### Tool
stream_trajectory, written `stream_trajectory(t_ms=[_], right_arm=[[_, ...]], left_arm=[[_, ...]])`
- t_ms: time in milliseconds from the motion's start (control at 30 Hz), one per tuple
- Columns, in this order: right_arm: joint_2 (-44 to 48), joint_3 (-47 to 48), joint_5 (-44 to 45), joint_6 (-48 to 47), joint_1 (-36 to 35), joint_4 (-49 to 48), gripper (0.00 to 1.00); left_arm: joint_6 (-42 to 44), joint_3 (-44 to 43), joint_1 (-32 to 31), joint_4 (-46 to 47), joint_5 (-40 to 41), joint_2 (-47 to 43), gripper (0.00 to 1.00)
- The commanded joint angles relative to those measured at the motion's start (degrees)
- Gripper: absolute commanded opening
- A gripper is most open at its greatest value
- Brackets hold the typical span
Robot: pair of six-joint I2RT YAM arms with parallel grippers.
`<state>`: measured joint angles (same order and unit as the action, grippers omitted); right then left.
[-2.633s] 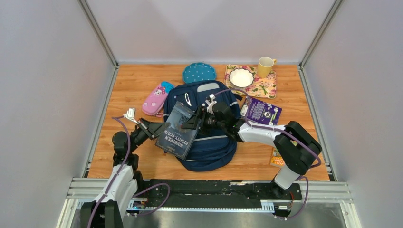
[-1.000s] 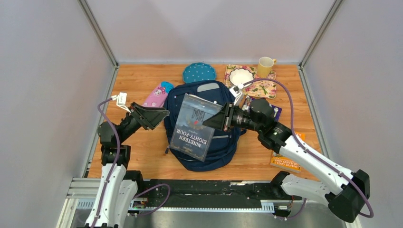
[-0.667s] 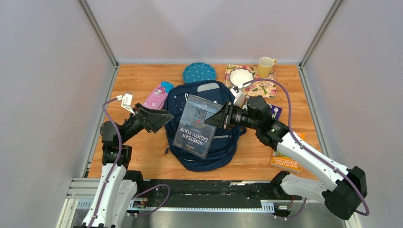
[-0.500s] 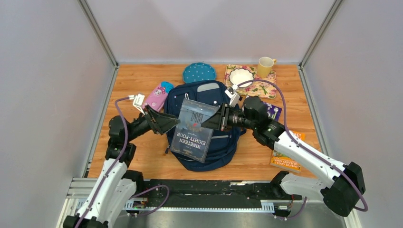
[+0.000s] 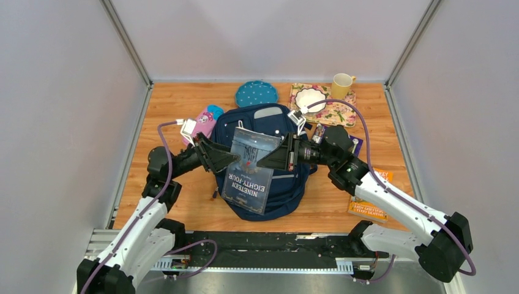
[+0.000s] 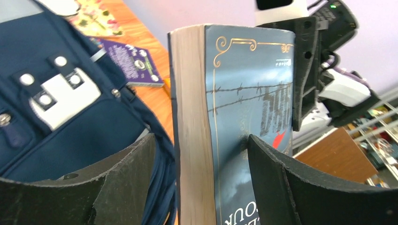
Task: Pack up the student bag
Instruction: Pick up the book from the center of the board.
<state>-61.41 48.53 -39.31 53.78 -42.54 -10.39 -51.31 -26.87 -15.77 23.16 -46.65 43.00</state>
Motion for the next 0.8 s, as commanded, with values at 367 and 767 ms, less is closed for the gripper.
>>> stream_trajectory(t_ms=[367, 767], right_arm=[[3.31, 2.35, -15.88, 4.15, -0.52, -21.25, 0.00], [1.03, 11.66, -26.51, -17.81, 1.32, 2.73, 0.00]], left_arm=[[-13.72, 2.08, -0.23, 27.44, -9.33, 0.94, 0.79], [-24.62, 3.49, -0.84, 45.83, -13.64, 4.10, 0.80]])
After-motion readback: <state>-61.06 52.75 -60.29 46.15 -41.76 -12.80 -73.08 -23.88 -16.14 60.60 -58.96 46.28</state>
